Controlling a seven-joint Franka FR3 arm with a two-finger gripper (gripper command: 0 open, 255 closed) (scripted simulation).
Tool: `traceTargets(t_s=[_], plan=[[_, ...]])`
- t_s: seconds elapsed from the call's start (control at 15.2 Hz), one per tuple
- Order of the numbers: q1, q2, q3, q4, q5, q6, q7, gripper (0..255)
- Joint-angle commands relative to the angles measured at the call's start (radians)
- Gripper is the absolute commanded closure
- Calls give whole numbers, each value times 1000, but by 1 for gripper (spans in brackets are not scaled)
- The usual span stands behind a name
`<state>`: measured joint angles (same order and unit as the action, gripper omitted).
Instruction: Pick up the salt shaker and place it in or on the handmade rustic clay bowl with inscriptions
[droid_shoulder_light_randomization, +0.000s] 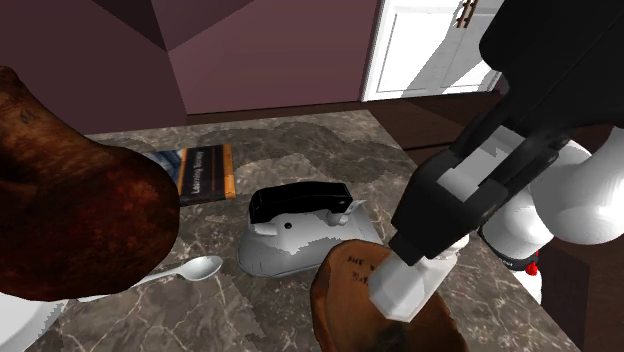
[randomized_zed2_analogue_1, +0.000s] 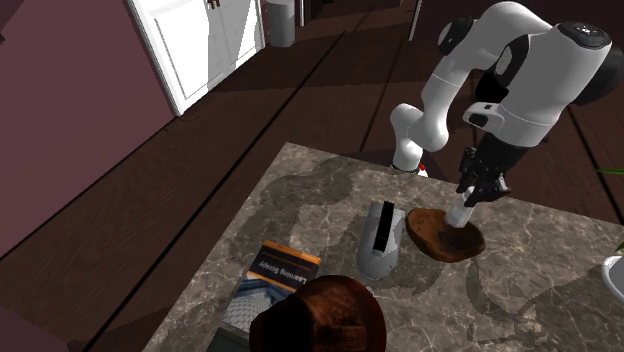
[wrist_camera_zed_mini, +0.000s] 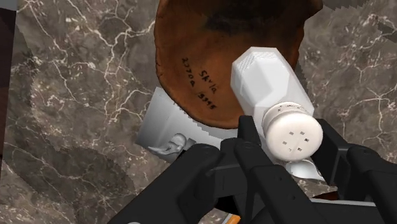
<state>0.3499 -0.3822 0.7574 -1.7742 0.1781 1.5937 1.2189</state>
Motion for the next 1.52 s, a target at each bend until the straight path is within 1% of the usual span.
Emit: traceTargets(t_s=[0.0,0.53,1.06,1.12,1.45], plan=[[5,-11,-1,-38,7,29,-3,255],[21,-44,2,-179,31,142,-14,255],[20,-44,2,-179,31,142,-14,255],[20,-44,2,-179,31,142,-14,0],[20,-44,2,-179,31,142,-14,0]])
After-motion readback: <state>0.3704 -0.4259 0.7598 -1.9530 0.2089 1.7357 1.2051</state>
